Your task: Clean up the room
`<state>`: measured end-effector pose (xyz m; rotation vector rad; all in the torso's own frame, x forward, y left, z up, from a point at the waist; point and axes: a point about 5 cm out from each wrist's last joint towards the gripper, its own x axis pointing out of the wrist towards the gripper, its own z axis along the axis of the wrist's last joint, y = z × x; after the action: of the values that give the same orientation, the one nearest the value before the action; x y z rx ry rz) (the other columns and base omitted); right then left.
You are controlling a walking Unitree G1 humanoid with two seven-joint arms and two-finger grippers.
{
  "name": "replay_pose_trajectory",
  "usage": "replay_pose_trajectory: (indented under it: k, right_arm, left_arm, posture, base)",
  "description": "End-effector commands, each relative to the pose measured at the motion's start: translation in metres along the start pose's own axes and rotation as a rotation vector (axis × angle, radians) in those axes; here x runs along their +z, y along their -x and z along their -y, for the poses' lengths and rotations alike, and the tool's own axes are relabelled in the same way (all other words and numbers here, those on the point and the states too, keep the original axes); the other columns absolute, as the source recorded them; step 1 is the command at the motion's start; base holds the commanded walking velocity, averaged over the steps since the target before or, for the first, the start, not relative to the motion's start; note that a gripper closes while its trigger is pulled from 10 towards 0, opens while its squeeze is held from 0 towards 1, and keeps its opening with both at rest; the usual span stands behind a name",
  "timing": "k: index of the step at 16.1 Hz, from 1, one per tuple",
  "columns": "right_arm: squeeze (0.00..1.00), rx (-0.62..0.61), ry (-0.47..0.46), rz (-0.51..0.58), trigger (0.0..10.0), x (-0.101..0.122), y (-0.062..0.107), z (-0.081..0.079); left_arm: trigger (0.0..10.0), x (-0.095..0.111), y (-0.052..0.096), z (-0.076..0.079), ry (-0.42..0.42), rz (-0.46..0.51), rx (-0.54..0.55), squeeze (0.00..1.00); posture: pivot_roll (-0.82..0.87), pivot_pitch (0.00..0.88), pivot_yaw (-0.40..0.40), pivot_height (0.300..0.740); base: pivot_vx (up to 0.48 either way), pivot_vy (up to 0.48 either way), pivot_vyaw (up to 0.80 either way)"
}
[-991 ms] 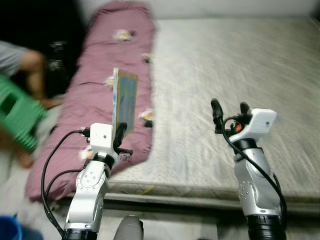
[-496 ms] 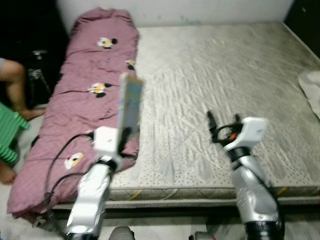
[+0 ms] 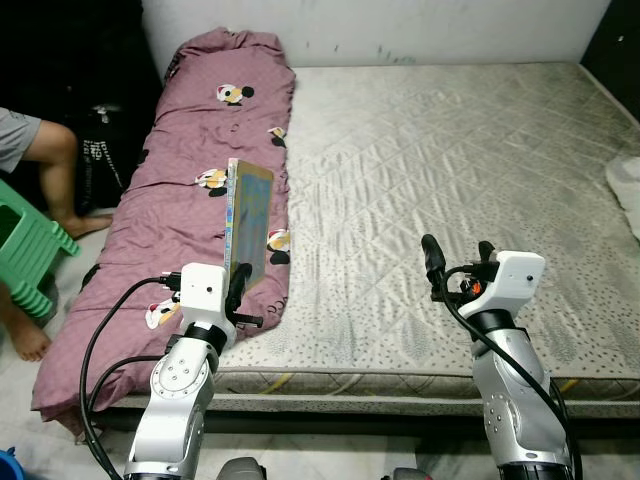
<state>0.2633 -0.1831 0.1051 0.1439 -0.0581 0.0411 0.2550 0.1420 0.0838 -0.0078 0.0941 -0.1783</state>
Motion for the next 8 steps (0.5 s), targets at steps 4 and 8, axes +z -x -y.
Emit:
replay_pose_trajectory:
  k: [4,8]
  right_arm:
    - [0.0,0.016,0.038,0.005,10.0,0.0023,0.0008,0.0017]
    - [0.0,0.019,0.042,0.008,10.0,0.0038,-0.0009,0.0026]
  left_arm:
    - [10.0,0.0089,-0.0012,-0.0005,-0.009,0.045,-0.008,0.0]
    - [10.0,0.009,-0.0021,0.0009,-0.006,0.049,-0.013,0.0]
  posture:
    - [-0.06,0.071,0.057,0.74]
    - [-0.06,0.067,0.057,0.74]
  base:
    - [0.0,-0.203,0.0]
    - [0.0,-0.309,0.0]
